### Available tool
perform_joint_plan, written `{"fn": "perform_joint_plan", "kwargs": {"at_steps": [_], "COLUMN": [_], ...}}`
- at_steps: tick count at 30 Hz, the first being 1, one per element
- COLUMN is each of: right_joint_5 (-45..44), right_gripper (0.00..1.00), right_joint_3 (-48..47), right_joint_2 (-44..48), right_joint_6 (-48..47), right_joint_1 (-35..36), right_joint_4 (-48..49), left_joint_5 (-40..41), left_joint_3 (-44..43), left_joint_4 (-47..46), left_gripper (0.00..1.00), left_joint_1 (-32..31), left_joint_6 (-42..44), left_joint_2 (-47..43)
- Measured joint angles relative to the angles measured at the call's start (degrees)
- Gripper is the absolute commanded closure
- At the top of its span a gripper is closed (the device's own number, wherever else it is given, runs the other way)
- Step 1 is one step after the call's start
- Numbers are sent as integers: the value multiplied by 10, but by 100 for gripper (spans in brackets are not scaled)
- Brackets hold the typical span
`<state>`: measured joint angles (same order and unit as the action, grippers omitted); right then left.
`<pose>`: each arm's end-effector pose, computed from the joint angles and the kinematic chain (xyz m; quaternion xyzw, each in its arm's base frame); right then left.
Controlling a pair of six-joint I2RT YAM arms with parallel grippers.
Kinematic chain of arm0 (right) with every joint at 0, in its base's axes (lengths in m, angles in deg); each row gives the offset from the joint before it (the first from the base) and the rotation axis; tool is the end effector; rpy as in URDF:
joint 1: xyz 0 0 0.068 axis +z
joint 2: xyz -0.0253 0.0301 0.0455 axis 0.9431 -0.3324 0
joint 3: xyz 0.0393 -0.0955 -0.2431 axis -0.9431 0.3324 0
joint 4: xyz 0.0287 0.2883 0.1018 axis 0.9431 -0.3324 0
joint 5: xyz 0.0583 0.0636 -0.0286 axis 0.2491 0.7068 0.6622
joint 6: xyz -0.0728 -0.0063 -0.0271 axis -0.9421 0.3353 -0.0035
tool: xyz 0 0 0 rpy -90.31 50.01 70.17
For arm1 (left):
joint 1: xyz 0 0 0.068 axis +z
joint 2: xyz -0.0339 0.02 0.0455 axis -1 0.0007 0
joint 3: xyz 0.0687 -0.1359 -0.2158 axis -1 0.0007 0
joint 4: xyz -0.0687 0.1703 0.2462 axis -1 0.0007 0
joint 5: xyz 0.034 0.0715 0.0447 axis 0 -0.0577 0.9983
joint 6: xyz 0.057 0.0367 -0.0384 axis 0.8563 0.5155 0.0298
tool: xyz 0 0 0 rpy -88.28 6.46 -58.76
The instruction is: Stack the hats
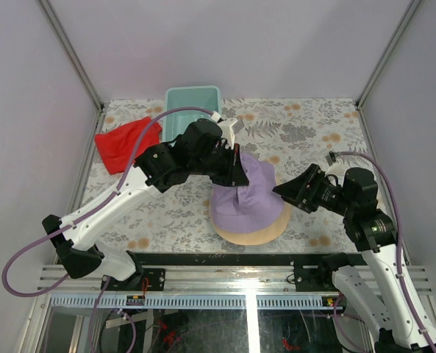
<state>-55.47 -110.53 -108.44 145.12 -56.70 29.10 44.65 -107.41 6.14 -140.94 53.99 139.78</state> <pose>0.1992 0.0878 0.3370 0.1178 0.7806 0.5205 0.3254 0.2223 -0.3002 0.4030 0.1986 0.8602 -0.3857 0.2680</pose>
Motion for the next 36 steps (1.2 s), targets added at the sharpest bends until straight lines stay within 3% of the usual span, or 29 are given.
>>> {"fn": "perform_joint_plan", "kwargs": {"at_steps": [7, 9, 13, 16, 18, 22, 28, 31, 36], "right_joint_5": [9, 10, 8, 2, -10, -47, -70, -78, -81], "right_gripper": [37, 48, 85, 95, 98, 98, 98, 98, 98], "right_joint_3": [18, 23, 23, 23, 22, 22, 43, 47, 64], "right_joint_2": [6, 8, 5, 5, 6, 13, 26, 12, -9], "right_joint_6": [5, 7, 7, 7, 2, -24, -48, -62, -74], "right_joint_1": [0, 0, 0, 0, 0, 0, 0, 0, 0], "right_joint_4": [-2, -2, -2, -4, -12, -56, -80, -89, -86], "left_joint_5": [0, 0, 0, 0, 1, 14, 38, 49, 38], "left_joint_3": [0, 0, 0, 4, 14, 36, 45, 78, 213], "left_joint_4": [-8, -9, -9, -14, -21, -23, -28, -50, -122], "left_gripper": [100, 100, 100, 100, 97, 71, 46, 46, 56], "left_joint_1": [0, 0, 0, 0, 0, 0, 41, 101, 205], "left_joint_6": [0, 0, 0, 0, 0, -2, -17, -26, -59], "left_joint_2": [0, 0, 0, 0, 0, 0, -32, -84, -184]}}
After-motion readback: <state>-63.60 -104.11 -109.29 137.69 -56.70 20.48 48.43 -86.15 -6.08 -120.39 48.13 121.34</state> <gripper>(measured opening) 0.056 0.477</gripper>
